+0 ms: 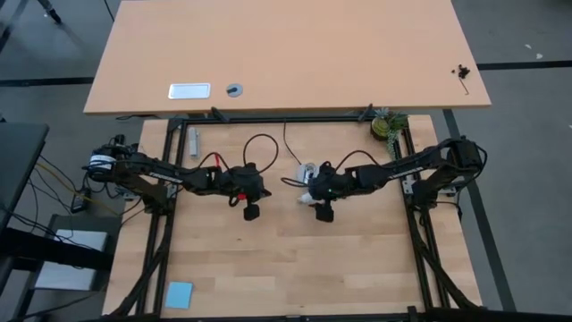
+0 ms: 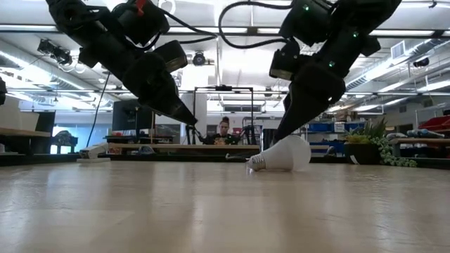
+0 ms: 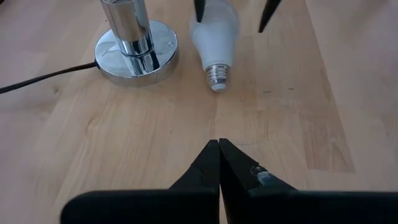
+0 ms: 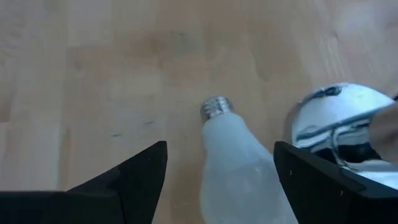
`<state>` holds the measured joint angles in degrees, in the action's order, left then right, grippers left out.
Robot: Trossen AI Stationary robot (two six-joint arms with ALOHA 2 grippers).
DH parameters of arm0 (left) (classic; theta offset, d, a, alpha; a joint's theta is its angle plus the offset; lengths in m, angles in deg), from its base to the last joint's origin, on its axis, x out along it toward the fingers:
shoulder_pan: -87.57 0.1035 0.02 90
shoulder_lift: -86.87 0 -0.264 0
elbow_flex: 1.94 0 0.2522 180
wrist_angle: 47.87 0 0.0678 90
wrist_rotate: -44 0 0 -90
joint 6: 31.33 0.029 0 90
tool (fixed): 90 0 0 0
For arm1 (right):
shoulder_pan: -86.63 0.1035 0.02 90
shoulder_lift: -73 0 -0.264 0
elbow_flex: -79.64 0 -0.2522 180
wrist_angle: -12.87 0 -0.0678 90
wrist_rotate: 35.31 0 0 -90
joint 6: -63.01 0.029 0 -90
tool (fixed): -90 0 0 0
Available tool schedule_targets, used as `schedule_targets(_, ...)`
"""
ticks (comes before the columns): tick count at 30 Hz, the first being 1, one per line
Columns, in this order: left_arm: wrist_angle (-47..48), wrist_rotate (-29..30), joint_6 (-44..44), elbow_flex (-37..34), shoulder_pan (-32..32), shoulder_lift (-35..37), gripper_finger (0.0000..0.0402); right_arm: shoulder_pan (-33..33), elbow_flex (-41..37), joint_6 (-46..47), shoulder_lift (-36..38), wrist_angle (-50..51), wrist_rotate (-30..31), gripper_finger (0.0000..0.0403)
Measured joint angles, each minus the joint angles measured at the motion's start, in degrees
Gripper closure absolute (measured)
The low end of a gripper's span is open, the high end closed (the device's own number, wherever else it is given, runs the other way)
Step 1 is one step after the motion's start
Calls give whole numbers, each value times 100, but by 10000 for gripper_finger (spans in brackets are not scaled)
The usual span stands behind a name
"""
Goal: Screw lightbulb
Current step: Insert the lightbulb into the lamp
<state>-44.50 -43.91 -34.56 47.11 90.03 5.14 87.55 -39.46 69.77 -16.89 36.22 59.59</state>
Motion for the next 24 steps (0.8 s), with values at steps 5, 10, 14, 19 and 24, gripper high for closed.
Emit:
schedule_targets(5, 73, 1, -2, 0, 0, -1, 399, 84, 48, -132, 0, 82, 179, 90)
schedule_targets(10, 202, 1, -71, 1, 0, 0, 399, 69, 46, -184, 0, 449, 147, 80)
schedule_targets(14, 201, 1, -134, 2, 0, 0, 399, 88, -58, -180, 0, 402, -12, 74)
schedule_targets(19, 208, 1, -154, 2, 0, 0, 399, 97, -307, -112, 0, 154, -28, 77)
schedule_targets(24, 190, -36, -156, 2, 0, 0, 399, 93, -514, -172, 0, -133, -24, 93)
